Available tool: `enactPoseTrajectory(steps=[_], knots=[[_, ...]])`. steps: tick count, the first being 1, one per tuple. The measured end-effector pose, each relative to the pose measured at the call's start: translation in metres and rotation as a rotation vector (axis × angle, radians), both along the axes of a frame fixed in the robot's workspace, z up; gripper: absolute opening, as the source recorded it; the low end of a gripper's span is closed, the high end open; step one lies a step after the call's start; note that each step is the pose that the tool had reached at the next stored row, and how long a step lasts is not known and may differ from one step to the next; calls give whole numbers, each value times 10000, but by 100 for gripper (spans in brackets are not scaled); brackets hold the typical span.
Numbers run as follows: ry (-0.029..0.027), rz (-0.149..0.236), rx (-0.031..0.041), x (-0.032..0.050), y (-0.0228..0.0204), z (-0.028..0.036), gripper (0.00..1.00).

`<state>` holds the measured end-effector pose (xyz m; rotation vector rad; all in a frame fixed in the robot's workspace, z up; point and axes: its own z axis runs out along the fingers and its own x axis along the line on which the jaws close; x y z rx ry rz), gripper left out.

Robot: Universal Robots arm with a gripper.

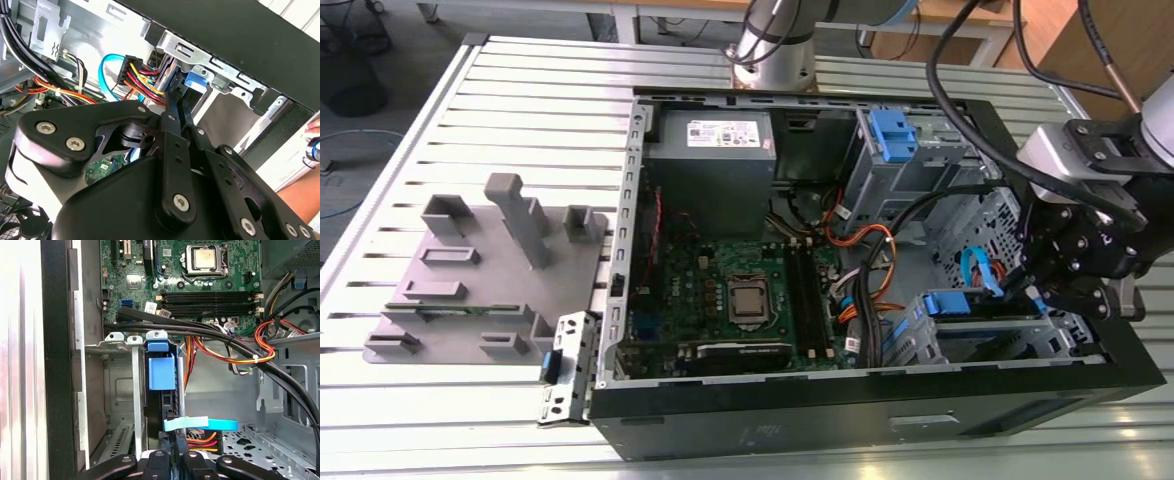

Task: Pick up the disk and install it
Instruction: 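Insert the second disk wire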

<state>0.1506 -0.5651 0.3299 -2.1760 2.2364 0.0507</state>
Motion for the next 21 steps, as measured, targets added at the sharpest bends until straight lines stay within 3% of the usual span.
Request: enactPoseTrajectory(steps=[9, 12, 15, 21], knots=[[1, 0, 10, 0, 0, -15, 17], [0, -1, 7, 0, 0, -14, 30], [0, 0, 3, 0, 0, -12, 30], [0, -1, 4, 0, 0, 72, 30]])
